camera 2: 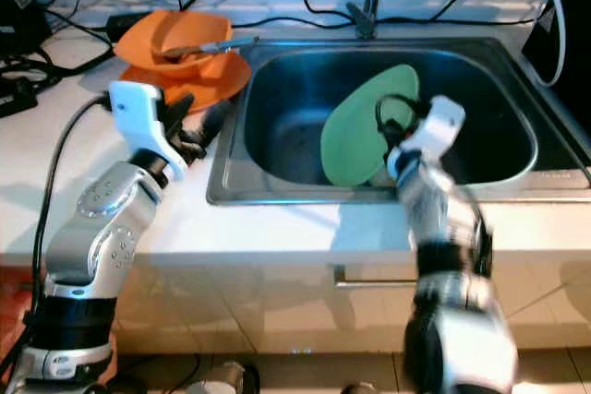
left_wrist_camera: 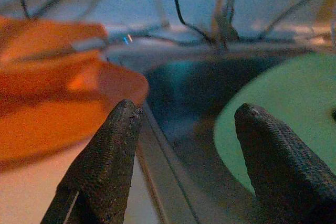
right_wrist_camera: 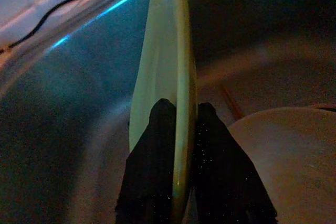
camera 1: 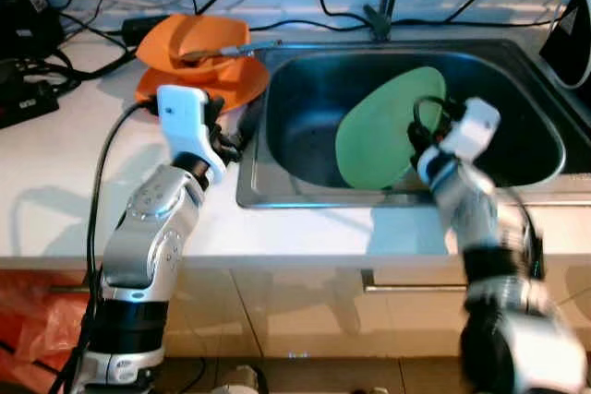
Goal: Kitchen organization
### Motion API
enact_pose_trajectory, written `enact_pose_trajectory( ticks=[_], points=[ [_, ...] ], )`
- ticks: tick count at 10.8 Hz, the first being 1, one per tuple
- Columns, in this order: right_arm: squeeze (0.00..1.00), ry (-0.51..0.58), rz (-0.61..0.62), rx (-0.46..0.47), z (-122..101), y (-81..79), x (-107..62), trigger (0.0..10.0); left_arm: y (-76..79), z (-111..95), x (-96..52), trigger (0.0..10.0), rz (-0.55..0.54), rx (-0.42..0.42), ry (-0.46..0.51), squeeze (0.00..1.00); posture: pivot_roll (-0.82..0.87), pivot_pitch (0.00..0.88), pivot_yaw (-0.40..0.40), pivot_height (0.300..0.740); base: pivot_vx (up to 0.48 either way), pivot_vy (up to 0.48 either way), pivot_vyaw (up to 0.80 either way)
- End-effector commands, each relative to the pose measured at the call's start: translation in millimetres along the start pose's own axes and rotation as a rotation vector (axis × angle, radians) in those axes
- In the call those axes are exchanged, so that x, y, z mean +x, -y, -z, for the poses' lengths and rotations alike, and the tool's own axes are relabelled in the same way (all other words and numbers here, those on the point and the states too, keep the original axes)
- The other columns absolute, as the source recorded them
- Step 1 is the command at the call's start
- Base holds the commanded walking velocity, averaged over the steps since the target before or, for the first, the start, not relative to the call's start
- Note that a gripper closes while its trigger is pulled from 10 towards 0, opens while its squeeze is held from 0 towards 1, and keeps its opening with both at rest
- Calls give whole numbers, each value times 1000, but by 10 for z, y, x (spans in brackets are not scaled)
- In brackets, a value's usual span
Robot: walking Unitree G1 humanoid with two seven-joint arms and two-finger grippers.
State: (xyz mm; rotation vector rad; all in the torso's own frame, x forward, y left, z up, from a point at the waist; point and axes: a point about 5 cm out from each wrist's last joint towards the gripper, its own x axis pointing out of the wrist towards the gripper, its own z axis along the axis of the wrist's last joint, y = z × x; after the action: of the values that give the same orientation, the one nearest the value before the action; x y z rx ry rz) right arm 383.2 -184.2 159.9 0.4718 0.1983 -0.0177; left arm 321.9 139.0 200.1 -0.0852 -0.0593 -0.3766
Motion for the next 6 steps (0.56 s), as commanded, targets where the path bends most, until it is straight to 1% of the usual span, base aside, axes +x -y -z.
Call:
enact_pose_trajectory(
  ticks=[1, 2, 5, 6],
  points=[
    [0, 19, -35, -42, -81, -57, 48, 0, 52, 1, -22, 10000, 67, 14, -27, 0, 166, 121, 26, 740, 0, 0, 0],
    [0, -7, -44, -82, -79, -53, 86, 0, 56, -10, -36, 10000, 100, 24, -48, 0, 173, 131, 28, 740, 0, 0, 0],
    [0, -104, -42, -141, 23, 23, 144, 0, 94, 15, -78, 10000, 215, 87, -149, 0, 186, 151, 35, 740, 0, 0, 0],
    [0, -142, -47, -204, 89, 62, 148, 0, 117, 22, -106, 10000, 265, 116, -184, 0, 192, 154, 35, 740, 0, 0, 0]
  ],
)
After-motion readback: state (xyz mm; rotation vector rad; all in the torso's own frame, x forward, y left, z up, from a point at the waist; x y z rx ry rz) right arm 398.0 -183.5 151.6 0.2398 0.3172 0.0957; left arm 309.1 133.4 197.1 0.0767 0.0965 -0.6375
